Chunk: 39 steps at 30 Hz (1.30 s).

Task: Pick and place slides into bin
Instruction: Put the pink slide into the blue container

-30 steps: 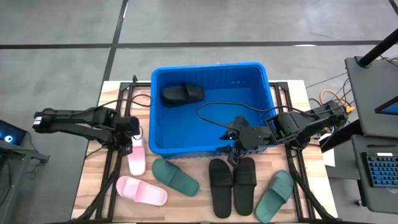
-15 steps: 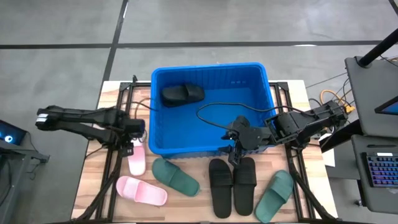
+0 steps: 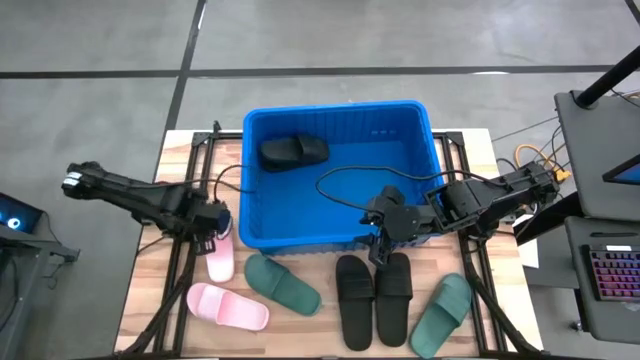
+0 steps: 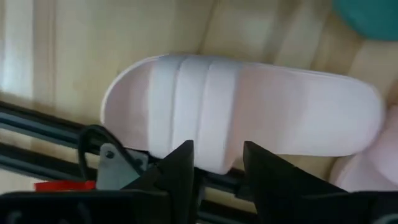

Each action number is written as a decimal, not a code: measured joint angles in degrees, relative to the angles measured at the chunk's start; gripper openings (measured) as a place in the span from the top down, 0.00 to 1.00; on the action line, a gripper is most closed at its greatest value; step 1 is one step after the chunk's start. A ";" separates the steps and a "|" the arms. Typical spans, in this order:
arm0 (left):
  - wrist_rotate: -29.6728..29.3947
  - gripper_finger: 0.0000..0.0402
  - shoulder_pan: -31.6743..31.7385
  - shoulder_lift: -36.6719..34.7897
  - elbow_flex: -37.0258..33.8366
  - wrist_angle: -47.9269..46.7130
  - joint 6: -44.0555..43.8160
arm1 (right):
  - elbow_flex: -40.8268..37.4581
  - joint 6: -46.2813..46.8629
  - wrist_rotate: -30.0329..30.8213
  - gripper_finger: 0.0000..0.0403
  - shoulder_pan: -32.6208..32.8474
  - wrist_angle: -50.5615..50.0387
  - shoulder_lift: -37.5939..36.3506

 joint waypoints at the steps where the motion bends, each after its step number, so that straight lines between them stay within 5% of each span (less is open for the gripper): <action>1: 0.10 0.69 -1.48 -0.60 0.26 -0.39 -1.44 | 0.00 -0.06 0.00 0.48 0.00 -0.01 0.00; 7: 0.69 0.69 -12.58 -2.52 2.71 -4.74 -10.63 | 0.00 -0.24 0.00 0.48 0.00 0.01 0.00; 19: -16.69 0.69 -34.41 10.94 4.33 -5.48 -29.09 | 0.00 0.14 1.07 0.48 -0.02 0.05 0.00; 31: -16.31 0.69 -42.21 20.47 1.01 -6.56 -46.36 | 0.00 0.20 1.07 0.48 -0.02 0.08 0.00; 39: -13.60 0.69 -42.21 23.36 -0.42 -1.50 -46.07 | 0.00 0.21 1.07 0.48 0.00 0.09 0.00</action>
